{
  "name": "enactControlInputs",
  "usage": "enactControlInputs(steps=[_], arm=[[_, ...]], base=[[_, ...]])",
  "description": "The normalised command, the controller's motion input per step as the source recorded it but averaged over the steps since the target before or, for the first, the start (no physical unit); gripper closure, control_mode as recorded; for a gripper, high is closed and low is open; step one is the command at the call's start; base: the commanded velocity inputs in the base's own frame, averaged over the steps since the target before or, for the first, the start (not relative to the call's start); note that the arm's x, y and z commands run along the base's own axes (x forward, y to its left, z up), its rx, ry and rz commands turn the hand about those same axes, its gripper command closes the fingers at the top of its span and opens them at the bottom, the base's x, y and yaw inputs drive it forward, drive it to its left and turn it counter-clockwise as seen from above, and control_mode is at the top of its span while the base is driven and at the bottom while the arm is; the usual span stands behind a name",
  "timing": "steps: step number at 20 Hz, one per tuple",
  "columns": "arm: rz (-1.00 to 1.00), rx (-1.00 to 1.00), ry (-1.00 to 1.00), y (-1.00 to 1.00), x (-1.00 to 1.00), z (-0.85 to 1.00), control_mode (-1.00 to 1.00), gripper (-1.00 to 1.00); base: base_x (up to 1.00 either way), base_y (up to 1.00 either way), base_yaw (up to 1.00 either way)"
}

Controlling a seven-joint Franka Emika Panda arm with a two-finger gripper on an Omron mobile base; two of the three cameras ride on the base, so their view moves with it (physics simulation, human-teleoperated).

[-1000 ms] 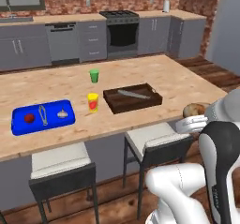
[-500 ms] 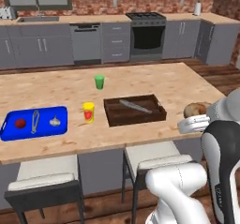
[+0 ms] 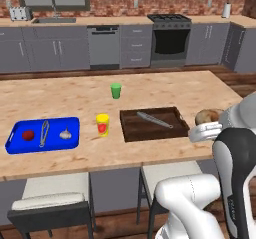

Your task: Gather the tomato and garlic from the fridge and place them on a tray on the dining counter. Then gather the fish and chicken drumstick from the fridge and place them on the other tray.

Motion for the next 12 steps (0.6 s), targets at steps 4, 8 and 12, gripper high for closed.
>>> enactControlInputs(steps=[4, 8, 12], arm=[[0.00, 0.00, 0.00, 0.00, 0.00, 0.00, 1.00, 1.00], [0.01, 0.02, 0.15, 0.00, 1.00, 0.03, -1.00, 1.00], [0.03, 0.00, 0.22, 0.19, 1.00, 0.01, -1.00, 1.00]], base=[[0.75, 0.00, 0.00], [0.00, 0.00, 0.00], [0.00, 0.00, 0.00]])
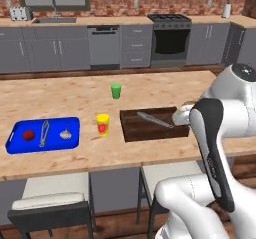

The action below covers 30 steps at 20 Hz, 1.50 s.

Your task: Gather the tomato and garlic from the fridge and place them on a tray on the dining counter. Then gather the fish and chicken drumstick from the fridge and place them on the other tray.

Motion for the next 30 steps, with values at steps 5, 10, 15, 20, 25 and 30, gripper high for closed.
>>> enactControlInputs(steps=[5, 10, 15, 20, 25, 30], arm=[[0.06, -0.01, 0.13, 0.59, 1.00, -0.28, -1.00, 1.00], [0.09, 0.00, 0.15, 0.32, 1.00, -0.51, -1.00, 1.00], [0.16, 0.06, 0.09, -0.14, 1.00, -0.64, -1.00, 1.00], [0.11, 0.00, 0.02, 0.04, 1.00, -0.65, -1.00, 1.00], [0.03, 0.00, 0.00, 0.03, 1.00, -0.32, -1.00, 1.00], [0.00, -0.05, 0.00, 0.10, 0.76, -0.48, -1.00, 1.00]], base=[[0.00, 0.00, 0.00], [0.00, 0.00, 0.00], [0.00, 0.00, 0.00], [0.00, 0.00, 0.00], [0.00, 0.00, 0.00], [0.00, 0.00, 0.00]])
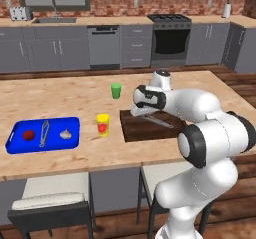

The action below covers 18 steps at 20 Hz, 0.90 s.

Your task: Gather the tomato and garlic from the fridge and place them on a tray on the dining counter. Then gather the fish and chicken drumstick from the fridge and place them on the other tray.

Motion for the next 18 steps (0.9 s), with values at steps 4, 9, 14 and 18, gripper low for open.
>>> enactControlInputs(steps=[4, 9, 14, 18], arm=[[0.00, -0.06, 0.02, 0.23, 0.52, -0.50, -1.00, 1.00], [0.00, -0.01, 0.10, 0.09, 0.38, -0.32, -1.00, 1.00], [0.00, 0.00, 0.07, 0.00, 0.34, -0.18, -1.00, 1.00], [0.00, 0.00, 0.00, 0.00, 0.42, -0.12, -1.00, 1.00]], base=[[0.00, 0.00, 0.00], [0.00, 0.00, 0.00], [0.00, 0.00, 0.00], [0.00, 0.00, 0.00]])
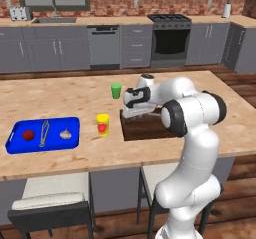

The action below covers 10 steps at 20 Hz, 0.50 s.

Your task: Gather the tomato and garlic from the fridge and place them on a tray on the dining counter. Then gather the fish and chicken drumstick from the fridge and place them on the other tray.

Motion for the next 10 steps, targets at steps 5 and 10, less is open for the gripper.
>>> enactControlInputs(steps=[5, 10], arm=[[0.00, 0.00, 0.00, 0.00, 0.20, -0.13, -1.00, 1.00], [0.00, 0.00, 0.00, 0.00, 0.00, 0.00, -1.00, -1.00]], base=[[0.00, 0.00, 0.00], [0.00, 0.00, 0.00]])
